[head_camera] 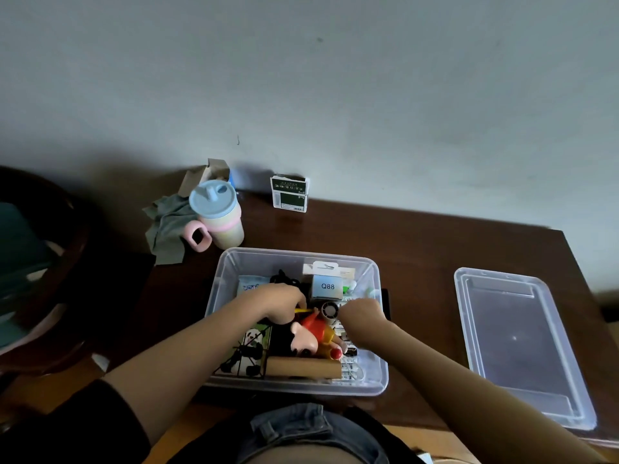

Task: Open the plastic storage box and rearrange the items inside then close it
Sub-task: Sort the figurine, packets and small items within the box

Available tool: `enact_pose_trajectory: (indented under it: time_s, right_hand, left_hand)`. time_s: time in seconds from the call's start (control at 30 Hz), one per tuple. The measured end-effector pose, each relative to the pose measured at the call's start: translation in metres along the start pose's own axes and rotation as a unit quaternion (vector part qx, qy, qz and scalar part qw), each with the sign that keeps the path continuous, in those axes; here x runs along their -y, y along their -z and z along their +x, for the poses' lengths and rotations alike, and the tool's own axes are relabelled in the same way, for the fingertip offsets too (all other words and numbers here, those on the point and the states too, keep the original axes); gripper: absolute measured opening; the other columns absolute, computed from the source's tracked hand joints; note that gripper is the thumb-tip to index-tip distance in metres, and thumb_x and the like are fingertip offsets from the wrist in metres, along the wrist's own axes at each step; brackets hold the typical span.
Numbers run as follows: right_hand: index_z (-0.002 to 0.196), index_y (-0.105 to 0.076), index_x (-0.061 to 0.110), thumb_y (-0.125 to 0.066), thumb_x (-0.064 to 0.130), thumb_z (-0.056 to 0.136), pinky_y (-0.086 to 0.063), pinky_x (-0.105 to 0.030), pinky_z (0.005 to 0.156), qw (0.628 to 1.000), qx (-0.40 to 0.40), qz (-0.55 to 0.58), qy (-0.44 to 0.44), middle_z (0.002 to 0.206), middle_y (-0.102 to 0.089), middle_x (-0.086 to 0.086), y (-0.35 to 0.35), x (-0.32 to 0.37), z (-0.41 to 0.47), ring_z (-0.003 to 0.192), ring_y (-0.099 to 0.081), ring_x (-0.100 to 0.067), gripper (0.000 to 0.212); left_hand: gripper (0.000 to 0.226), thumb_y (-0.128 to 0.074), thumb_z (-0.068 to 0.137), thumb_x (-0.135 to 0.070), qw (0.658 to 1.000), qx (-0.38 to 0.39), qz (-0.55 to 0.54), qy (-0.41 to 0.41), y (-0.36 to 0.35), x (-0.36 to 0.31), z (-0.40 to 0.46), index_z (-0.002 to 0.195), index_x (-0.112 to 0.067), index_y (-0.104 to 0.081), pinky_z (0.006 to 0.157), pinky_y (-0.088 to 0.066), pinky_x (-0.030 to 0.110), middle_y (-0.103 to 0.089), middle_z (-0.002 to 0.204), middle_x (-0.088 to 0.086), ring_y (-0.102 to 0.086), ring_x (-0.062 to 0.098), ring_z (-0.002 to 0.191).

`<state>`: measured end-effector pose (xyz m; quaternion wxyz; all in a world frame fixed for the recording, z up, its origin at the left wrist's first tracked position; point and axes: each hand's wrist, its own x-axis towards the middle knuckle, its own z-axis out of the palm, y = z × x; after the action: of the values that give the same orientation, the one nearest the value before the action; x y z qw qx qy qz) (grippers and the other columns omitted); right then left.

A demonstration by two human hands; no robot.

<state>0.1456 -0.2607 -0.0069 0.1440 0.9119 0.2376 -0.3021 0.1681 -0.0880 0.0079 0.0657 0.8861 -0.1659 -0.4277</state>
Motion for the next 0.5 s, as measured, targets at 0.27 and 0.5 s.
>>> enact_pose_trajectory:
  time_s: [0.27, 0.5]
  right_hand:
    - [0.106, -0.063, 0.003, -0.055, -0.003, 0.087, -0.048, -0.030, 0.082, 0.998, 0.014, 0.049, -0.038, 0.112, -0.064, -0.011, -0.021, 0.010, 0.015, 0.107, -0.060, -0.027, 0.022]
    - [0.097, -0.063, 0.002, -0.050, -0.004, 0.088, -0.045, -0.029, 0.075, 0.996, -0.002, 0.068, -0.051, 0.102, -0.064, -0.010, -0.030, 0.011, 0.018, 0.104, -0.061, -0.027, 0.017]
  left_hand:
    - [0.055, -0.042, 0.086, 0.007, 0.996, -0.059, -0.067, 0.009, -0.024, 0.026, 0.001, 0.133, -0.019, -0.055, 0.095, -0.048, 0.034, -0.054, 0.137, 0.006, -0.053, 0.025, 0.120]
    - [0.048, -0.044, 0.089, 0.004, 0.990, -0.095, -0.104, -0.001, -0.033, 0.034, 0.003, 0.128, -0.020, -0.058, 0.090, -0.050, 0.034, -0.056, 0.133, 0.006, -0.055, 0.023, 0.115]
